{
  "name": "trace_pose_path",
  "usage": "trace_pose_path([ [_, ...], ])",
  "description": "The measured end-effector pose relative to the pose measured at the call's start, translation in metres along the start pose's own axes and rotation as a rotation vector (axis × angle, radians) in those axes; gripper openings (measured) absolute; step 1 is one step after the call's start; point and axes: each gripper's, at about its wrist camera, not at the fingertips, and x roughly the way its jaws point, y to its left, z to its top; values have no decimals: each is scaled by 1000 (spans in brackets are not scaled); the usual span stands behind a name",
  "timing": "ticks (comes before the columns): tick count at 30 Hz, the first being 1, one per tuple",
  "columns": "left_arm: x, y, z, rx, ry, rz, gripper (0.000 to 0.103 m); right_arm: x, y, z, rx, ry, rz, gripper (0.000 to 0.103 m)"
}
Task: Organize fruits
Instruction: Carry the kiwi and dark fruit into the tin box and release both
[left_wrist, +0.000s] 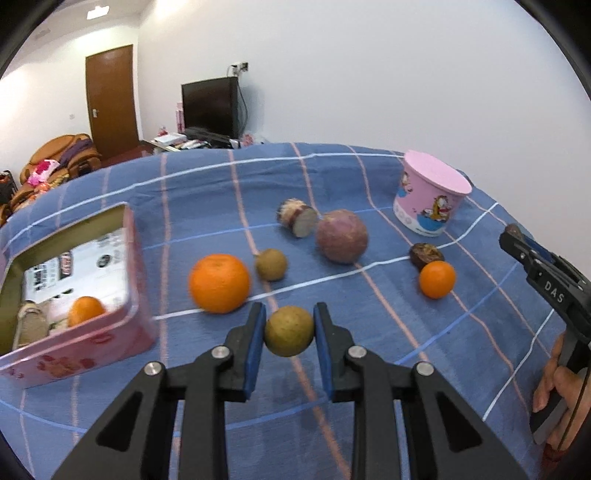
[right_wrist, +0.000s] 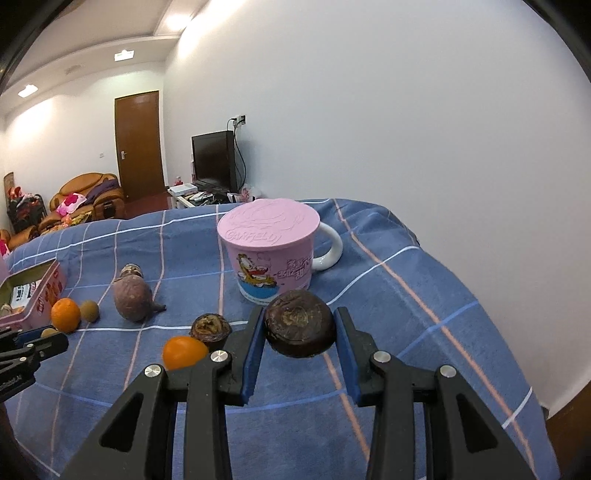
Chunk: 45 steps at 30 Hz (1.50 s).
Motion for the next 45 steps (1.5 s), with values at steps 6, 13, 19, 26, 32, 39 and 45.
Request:
trace_pose_path([
  [6, -13, 19, -4, 3, -31, 50, 28, -9, 24, -5, -19, -6, 25, 39],
  [13, -18, 37, -6, -5, -37, 74, 28, -16, 58, -10, -15, 8, 92, 39],
  [19, -19, 51, -9, -27, -32, 82, 28, -19, 90, -13, -3, 14, 157, 39],
  [26, -24, 70, -7, -32, -52, 117, 28, -24, 128, -16, -32, 21, 220, 39],
  [32, -33, 83, -4, -22, -97, 138, 28, -27, 158, -15, -31, 27, 279, 39],
  [39, -39, 107, 2, -54, -126, 145, 28, -29, 194, -10, -51, 18, 335, 39],
  [45, -43, 140, 7, -106, -143, 182, 28, -28, 223, -5, -57, 14, 382, 39],
])
